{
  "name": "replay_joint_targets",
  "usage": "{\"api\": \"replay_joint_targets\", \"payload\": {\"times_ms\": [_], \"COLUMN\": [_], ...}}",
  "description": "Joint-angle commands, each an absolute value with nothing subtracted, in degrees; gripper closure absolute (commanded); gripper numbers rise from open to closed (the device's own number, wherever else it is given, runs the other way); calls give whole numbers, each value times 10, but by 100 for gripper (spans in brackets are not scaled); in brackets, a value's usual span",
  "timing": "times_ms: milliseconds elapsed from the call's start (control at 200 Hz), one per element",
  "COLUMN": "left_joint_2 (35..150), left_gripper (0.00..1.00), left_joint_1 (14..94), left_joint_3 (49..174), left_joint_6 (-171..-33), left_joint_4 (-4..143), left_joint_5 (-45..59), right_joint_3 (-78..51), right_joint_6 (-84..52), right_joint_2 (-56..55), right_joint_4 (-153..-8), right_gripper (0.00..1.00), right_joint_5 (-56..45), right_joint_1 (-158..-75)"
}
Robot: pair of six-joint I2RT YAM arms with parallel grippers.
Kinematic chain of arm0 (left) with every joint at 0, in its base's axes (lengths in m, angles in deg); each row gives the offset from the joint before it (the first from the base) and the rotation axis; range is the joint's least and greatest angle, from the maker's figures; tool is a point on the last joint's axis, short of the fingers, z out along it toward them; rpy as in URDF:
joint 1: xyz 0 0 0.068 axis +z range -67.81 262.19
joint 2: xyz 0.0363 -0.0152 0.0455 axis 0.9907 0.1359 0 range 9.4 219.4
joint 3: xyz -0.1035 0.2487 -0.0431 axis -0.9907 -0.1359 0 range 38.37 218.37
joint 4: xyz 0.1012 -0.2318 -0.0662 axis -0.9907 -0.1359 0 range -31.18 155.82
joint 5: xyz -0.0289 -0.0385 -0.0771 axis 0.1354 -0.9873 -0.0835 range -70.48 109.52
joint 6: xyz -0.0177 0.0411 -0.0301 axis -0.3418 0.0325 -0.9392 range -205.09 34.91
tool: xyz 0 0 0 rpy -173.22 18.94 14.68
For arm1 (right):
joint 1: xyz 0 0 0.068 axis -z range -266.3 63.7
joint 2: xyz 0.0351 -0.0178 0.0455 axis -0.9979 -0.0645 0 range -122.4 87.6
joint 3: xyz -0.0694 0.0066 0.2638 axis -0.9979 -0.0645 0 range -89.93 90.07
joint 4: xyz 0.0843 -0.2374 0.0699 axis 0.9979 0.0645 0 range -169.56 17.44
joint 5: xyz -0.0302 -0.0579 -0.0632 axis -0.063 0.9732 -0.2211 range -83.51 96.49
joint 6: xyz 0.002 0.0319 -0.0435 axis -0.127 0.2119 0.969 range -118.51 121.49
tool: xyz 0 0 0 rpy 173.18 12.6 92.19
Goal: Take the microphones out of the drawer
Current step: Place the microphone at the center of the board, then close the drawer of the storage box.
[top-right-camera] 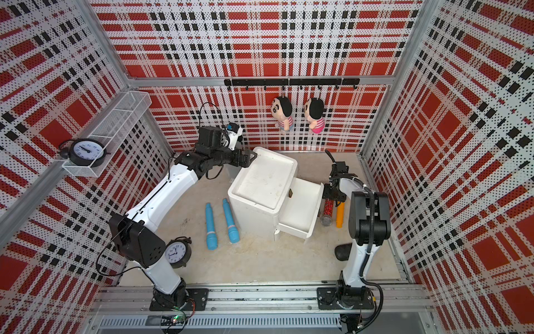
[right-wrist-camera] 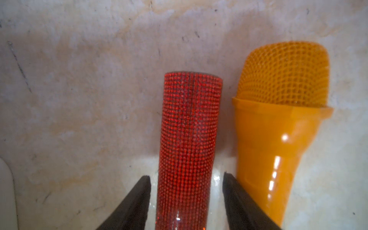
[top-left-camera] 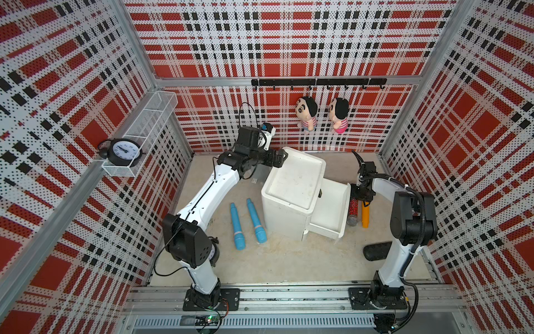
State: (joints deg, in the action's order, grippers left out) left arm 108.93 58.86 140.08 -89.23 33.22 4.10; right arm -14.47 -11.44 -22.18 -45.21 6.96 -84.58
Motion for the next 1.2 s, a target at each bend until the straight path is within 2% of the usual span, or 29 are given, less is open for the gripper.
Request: {"api": "replay_joint_targets", "payload": {"times_ms": [0, 215, 506, 551, 576, 621, 1192], "left_joint_2": [1089, 1090, 1090, 1090, 1090, 1090, 1069], "left_gripper": [2, 2, 2, 2, 2, 2, 2], "left_joint_1": [585, 581, 578, 578, 578, 577, 542], "left_joint_3": [1400, 1397, 1398, 1398, 1398, 1398, 1384], "left_joint_6": [-886, -886, -886, -885, -884, -884, -870], "left_joint_4": [335, 335, 335, 335, 333, 334, 301], "left_joint_5": [43, 46, 46, 47, 47, 47, 73], "right_joint_3": [-135, -131, -117, -117, -117, -118, -249], "right_joint_6": [-112, -113, -115, -114, -114, -114, -131], "right_joint_2": [-186, -155, -108, -97, -92, -82, 85], "right_joint_4": [-436, -415, -390, -387, -385, -380, -346], "right_gripper": [36, 28, 22, 19, 9, 0, 0], "right_joint_5": [74, 96, 101, 104, 106, 110, 129], "right_joint_1": [-853, -854, -854, -855, -855, -855, -865]}}
